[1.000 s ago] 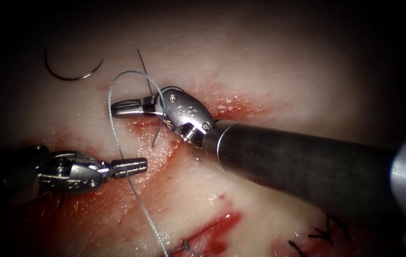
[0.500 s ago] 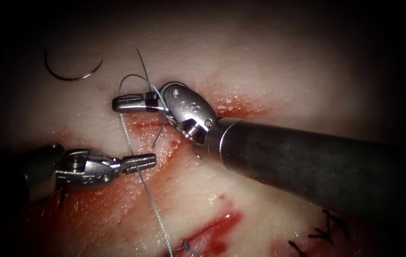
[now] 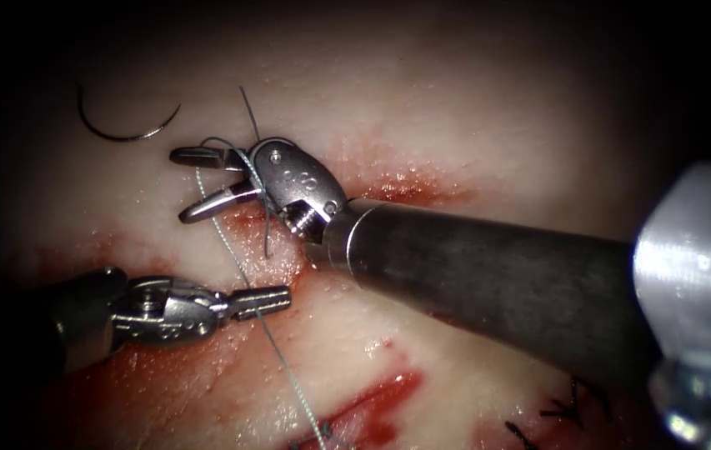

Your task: Wound Closure

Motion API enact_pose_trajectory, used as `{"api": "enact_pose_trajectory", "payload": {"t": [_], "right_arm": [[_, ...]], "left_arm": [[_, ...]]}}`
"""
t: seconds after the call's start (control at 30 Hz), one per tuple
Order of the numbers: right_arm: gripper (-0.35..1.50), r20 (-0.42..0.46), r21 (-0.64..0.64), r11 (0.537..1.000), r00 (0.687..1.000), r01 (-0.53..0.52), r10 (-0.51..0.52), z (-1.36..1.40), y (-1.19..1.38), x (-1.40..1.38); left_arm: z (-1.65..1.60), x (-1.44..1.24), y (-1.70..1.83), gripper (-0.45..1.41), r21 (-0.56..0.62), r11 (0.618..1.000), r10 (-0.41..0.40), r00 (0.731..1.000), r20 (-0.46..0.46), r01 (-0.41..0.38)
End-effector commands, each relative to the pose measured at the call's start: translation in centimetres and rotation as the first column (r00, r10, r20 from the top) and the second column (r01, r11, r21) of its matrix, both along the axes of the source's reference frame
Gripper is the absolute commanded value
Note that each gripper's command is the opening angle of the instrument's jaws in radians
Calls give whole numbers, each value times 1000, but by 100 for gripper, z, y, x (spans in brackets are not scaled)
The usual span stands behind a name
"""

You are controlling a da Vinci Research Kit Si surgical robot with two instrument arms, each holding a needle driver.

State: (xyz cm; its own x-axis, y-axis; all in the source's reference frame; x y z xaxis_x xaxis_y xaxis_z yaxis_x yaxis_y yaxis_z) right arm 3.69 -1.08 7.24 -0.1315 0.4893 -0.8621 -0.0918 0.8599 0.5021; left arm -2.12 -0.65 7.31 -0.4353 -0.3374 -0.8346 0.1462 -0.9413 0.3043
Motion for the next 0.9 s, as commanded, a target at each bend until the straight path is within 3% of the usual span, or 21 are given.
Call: {"api": "enact_pose_trajectory", "payload": {"t": [0.03,0.23,0.5,0.7,0.9], "right_arm": [[141,26,-3,1000,1000,-3,3,5,7,7],[145,146,-2,1000,989,-17,17,12,5,6],[143,164,-18,1000,986,-11,14,25,-3,6],[140,219,-36,998,975,45,-36,37,-26,2],[140,228,-37,997,972,70,-60,35,-35,-4]], "left_arm": [[0,-8,3,-45,-12,1000,10,1000,-4,-10],[-26,-14,1,-45,-51,998,38,999,-2,-38],[-48,-7,-1,-45,-53,997,51,999,1,-51],[-54,5,-4,-45,-79,995,67,998,-6,-68],[-71,21,18,-45,-136,987,89,996,7,-87]]}}
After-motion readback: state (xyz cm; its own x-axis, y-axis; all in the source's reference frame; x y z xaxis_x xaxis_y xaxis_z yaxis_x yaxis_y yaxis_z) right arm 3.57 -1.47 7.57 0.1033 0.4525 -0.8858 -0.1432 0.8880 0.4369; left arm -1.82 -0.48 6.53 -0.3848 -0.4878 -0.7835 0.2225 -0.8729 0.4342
